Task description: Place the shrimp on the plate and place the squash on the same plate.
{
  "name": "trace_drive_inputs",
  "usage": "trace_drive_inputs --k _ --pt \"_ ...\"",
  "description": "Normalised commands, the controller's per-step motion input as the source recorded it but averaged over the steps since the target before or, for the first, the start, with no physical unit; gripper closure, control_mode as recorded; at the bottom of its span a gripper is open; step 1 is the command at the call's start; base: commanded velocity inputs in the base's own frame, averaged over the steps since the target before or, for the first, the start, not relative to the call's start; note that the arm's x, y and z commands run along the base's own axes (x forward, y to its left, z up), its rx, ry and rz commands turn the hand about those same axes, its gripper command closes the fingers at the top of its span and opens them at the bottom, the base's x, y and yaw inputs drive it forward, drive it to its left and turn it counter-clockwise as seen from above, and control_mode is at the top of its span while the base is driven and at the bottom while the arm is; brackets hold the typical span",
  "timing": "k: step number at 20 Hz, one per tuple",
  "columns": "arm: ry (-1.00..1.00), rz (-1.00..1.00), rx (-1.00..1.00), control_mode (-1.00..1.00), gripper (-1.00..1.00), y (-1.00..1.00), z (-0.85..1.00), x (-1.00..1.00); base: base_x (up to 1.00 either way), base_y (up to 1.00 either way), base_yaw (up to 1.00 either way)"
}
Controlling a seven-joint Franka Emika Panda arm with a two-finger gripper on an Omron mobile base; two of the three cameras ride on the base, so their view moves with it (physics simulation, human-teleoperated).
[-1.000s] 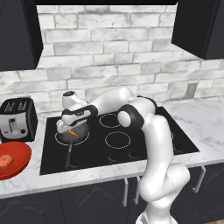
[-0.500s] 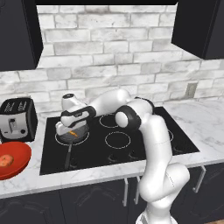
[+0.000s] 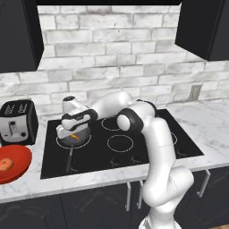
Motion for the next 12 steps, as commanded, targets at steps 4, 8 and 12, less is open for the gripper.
trace_drive_inputs --k 4,8,12 --pt "-0.02 -0.02 -0.1 -1.0 -1.0 0.0 -0.72 -0.08 0.0 0.0 0.0" --pt "-0.03 -0.03 0.02 -1.0 -1.0 -0.02 -0.46 -0.21 0.0 0.0 0.0" --pt "0.0 -0.05 0.1 -1.0 1.0 -0.12 -0.54 -0.35 0.0 0.0 0.0"
